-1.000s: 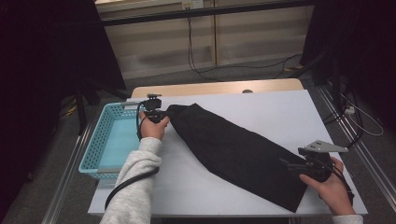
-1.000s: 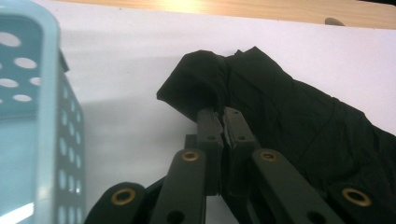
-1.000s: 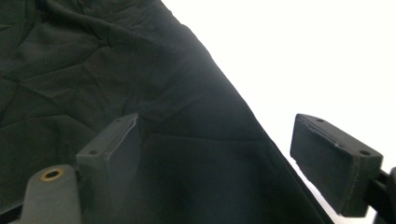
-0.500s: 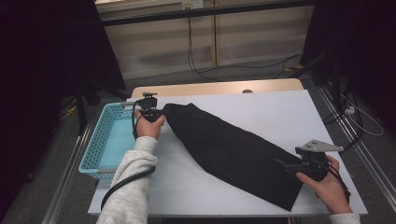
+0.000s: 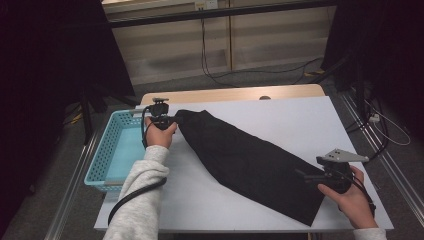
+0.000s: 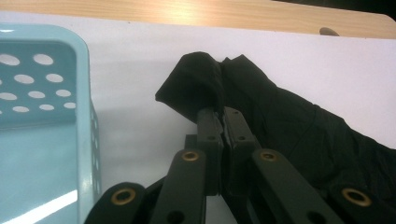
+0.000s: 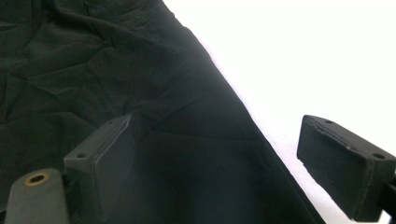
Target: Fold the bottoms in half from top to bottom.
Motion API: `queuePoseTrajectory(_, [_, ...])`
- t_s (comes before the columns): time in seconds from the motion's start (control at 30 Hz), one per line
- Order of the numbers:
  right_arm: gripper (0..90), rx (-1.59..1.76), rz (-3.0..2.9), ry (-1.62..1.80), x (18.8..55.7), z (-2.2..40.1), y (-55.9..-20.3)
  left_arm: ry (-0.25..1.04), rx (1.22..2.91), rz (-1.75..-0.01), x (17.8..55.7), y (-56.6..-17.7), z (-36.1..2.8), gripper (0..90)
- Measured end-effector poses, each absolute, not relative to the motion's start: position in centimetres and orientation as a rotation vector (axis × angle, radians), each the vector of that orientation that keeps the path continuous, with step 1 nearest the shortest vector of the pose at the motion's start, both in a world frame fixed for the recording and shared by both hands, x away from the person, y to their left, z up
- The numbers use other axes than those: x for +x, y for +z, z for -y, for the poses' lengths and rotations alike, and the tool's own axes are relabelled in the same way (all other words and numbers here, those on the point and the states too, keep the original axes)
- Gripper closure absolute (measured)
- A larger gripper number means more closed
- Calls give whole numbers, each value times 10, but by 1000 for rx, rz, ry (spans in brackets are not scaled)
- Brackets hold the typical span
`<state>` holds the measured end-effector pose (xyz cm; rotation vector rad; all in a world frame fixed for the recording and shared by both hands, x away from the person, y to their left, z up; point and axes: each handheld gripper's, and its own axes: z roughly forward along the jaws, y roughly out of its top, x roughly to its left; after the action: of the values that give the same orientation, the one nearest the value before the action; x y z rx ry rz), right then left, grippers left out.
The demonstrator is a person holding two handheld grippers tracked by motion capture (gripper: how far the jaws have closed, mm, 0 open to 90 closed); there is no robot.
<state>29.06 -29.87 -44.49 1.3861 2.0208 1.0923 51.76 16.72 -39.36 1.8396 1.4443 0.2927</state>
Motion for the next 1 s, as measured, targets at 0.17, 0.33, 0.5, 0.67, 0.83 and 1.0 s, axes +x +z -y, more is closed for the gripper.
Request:
queuePoseTrajectory(0.17, [114,1387,-2025,1093,291,298,-445,297,1841,-1447,519,-392,-170,871])
queuePoseTrajectory(0.33, [114,1386,-2018,1097,291,299,-445,306,1838,-1445,520,-388,-173,870])
queuePoseTrajectory(0.5, [114,1381,-2026,1097,291,298,-445,299,1838,-1423,518,-386,-171,870])
queuePoseTrajectory(0.67, [114,1381,-2024,1097,291,298,-445,262,1847,-1394,511,-390,-164,870])
queuePoseTrajectory(0.83, [114,1380,-2033,1097,292,296,-445,231,1844,-1364,505,-391,-157,870])
queuePoseTrajectory(1.0, [114,1379,-2034,1099,292,295,-446,204,1878,-1301,498,-392,-145,870])
